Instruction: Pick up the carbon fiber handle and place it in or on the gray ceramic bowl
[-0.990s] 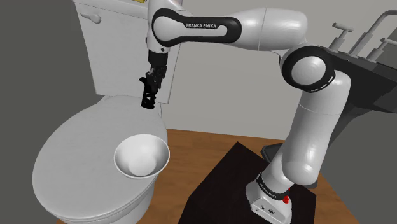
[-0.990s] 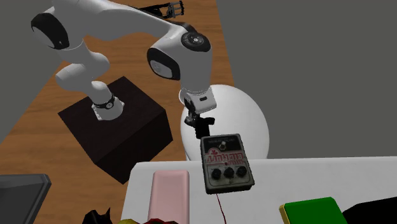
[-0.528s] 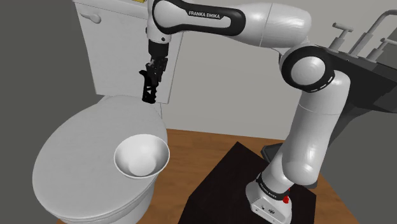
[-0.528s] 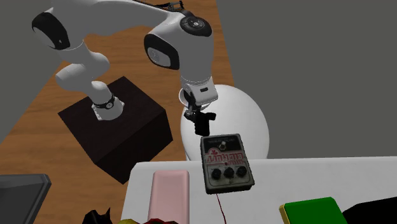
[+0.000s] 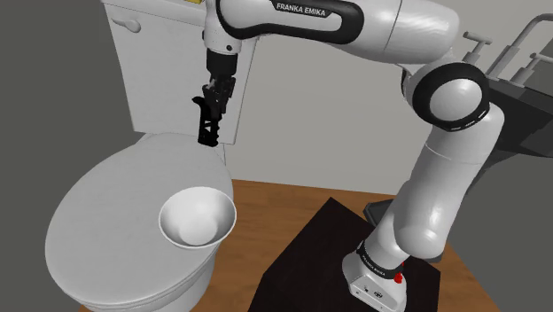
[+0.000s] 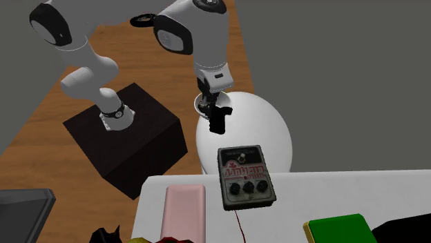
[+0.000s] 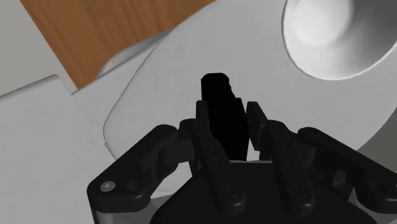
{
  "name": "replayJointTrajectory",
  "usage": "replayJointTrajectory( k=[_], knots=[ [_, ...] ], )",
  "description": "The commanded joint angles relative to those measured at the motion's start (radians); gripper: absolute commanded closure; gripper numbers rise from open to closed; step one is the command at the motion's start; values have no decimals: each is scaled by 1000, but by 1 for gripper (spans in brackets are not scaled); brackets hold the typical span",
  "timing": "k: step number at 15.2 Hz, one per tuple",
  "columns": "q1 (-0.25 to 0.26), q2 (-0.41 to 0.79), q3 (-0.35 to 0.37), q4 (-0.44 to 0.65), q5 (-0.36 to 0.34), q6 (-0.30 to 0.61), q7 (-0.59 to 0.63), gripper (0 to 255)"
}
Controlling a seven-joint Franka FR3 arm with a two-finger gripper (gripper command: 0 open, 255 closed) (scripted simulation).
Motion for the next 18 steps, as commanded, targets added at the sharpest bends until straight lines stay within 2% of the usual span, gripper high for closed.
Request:
replayJointTrajectory(
  k=[1, 8, 15, 18],
  knots=[
    [18, -57, 15, -59, 10, 4, 35, 255],
    [82, -189, 75, -188, 41, 5, 156, 255],
    [150, -279, 147, -251, 75, -13, 292, 255],
    [153, -285, 150, -283, 78, 13, 297, 255]
  ],
)
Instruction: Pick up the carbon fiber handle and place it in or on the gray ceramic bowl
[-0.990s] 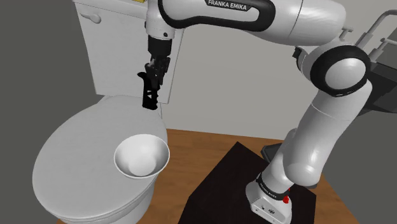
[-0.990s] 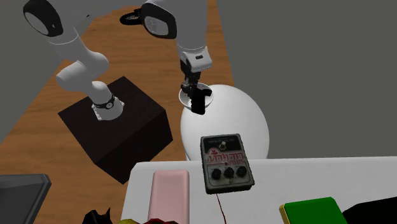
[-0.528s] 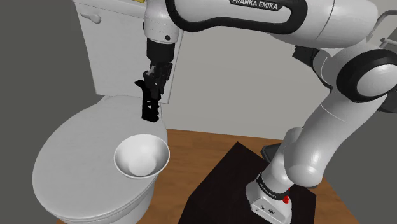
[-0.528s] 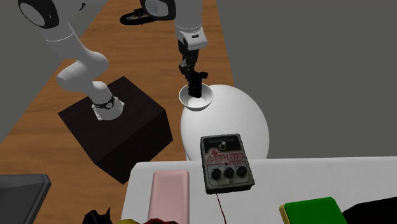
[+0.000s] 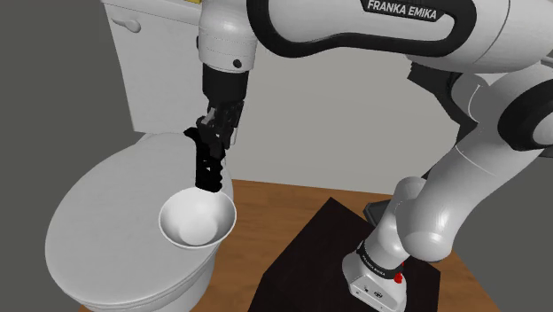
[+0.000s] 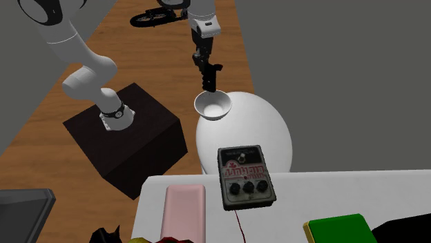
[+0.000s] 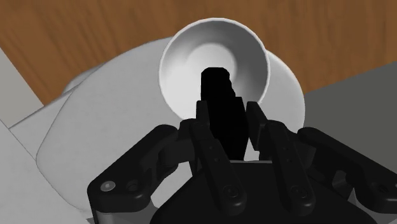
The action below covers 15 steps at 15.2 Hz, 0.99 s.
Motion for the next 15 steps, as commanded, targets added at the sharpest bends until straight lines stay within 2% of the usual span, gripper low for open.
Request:
replayJointTrajectory(
  k=[1, 15],
  knots=[
    [2, -5, 2, -28, 2, 23, 2, 255],
    [4, -2, 6, -213, 4, 211, -2, 255]
  ],
)
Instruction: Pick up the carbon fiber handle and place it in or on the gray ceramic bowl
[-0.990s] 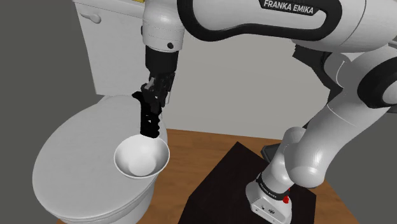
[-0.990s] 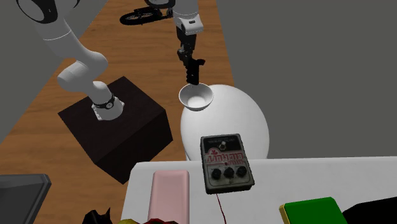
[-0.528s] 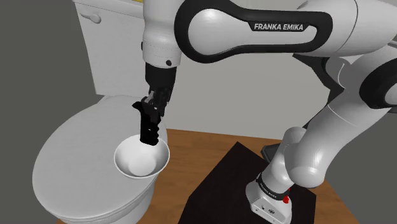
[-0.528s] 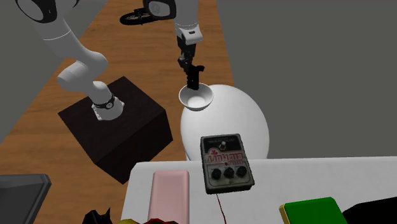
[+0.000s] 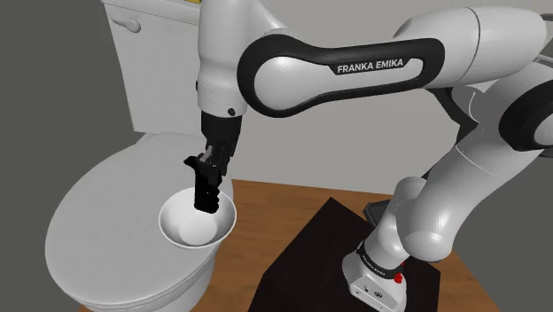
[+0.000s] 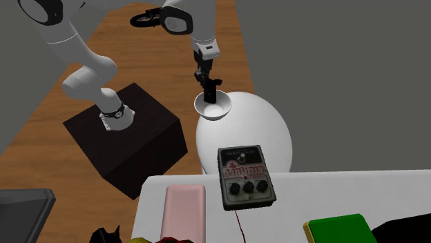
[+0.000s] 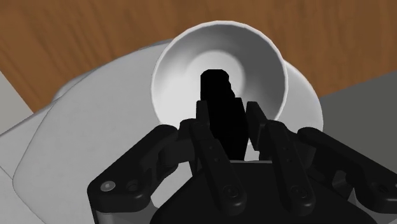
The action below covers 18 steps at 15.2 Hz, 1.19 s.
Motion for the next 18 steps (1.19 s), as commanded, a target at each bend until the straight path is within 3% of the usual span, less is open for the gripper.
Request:
replayJointTrajectory(
  k=[1, 4, 11, 12, 17, 18],
  knots=[
    [1, 1, 2, -23, 0, 25, 1, 255],
    [2, 9, 3, -56, -2, 66, 2, 255],
    [2, 9, 3, -56, -2, 66, 2, 255],
    [2, 9, 3, -56, -2, 66, 2, 0],
    [2, 9, 3, -56, -2, 66, 2, 0],
    [1, 4, 2, -28, -1, 32, 1, 0]
  ],
)
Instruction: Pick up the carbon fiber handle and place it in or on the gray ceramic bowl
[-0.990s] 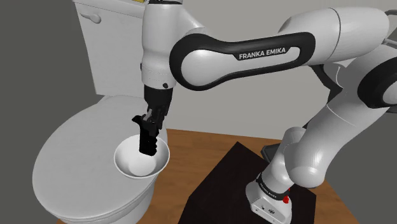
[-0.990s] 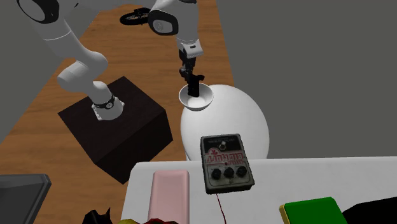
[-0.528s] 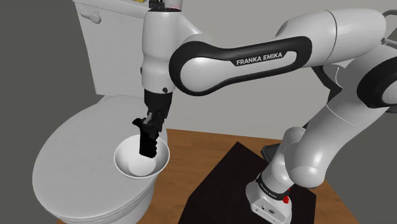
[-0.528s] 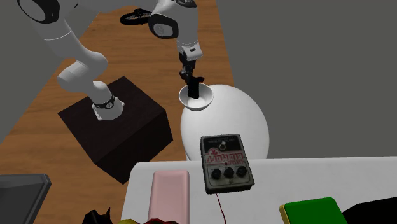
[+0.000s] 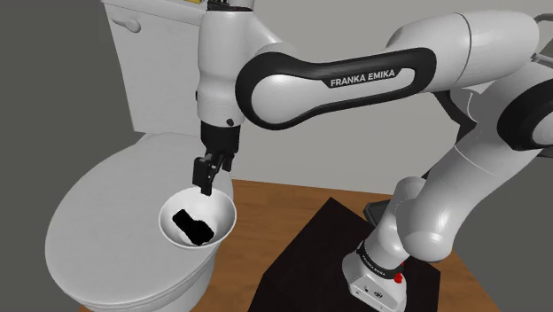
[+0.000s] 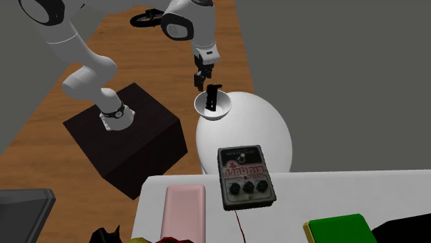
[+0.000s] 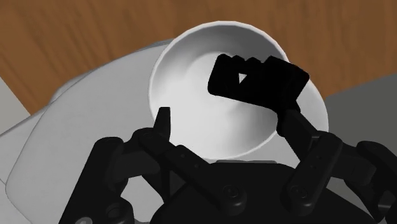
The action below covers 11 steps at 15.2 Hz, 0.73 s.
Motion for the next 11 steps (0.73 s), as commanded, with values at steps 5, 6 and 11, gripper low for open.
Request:
replayJointTrajectory(
  k=[5, 6, 11],
  knots=[
    [-2, -12, -4, 99, 2, -111, -1, 0],
    [-2, -12, -4, 100, 2, -111, -1, 0],
    [-2, -12, -4, 99, 2, -111, -1, 0]
  ],
)
